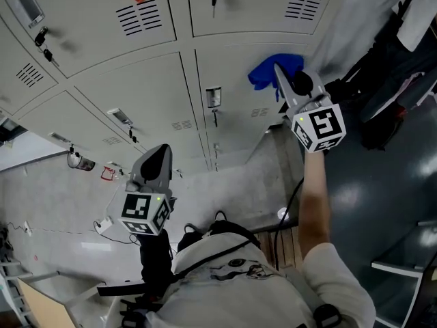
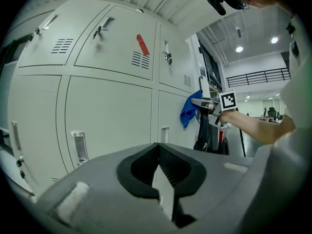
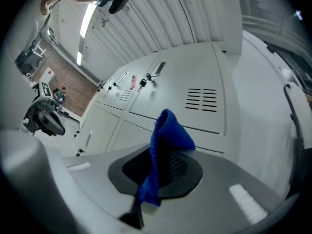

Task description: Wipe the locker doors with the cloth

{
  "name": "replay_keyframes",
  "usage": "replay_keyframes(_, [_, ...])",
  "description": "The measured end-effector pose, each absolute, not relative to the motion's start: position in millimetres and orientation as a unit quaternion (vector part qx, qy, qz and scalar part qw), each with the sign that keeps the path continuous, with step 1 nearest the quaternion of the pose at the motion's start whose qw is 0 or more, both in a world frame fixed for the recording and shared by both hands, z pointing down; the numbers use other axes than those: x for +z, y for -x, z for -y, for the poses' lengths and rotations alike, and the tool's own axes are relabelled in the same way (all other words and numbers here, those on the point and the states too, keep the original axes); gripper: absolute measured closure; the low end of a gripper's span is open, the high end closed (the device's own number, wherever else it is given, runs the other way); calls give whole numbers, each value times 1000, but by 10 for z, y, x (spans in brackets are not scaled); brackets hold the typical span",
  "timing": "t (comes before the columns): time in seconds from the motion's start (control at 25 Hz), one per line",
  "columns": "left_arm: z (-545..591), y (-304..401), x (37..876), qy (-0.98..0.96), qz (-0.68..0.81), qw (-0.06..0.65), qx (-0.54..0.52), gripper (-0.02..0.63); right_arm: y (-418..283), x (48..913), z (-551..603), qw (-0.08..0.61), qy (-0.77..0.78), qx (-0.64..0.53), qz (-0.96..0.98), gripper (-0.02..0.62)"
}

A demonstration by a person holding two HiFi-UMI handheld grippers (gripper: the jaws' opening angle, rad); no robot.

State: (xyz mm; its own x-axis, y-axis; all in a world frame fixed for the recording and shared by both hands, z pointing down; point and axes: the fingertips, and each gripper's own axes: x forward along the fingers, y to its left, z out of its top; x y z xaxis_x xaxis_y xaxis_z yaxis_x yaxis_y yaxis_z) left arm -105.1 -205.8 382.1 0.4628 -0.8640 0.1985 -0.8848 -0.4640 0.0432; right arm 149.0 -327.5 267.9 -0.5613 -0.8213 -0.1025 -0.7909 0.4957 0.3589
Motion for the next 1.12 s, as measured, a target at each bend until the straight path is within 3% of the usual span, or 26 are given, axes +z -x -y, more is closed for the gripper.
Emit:
replay_keyframes(0.28, [1979, 1081, 3804, -849, 519, 68, 78, 607, -279, 3161, 3113, 39, -363, -154, 918, 563])
replay_keyframes(0.48, [1902, 1146, 3827, -842, 529, 68, 85, 607, 34, 3493, 3340, 60, -350, -131, 926, 563])
replay_keyframes(0.72, [1906, 1256, 3835, -833, 542, 69, 84, 607, -247, 3527, 3411, 78, -366, -144, 916, 563])
replay_keyframes(1.12, [1983, 1038, 3875, -846, 521, 74, 81, 607, -1380, 3616, 3556, 121, -449, -139, 874, 561])
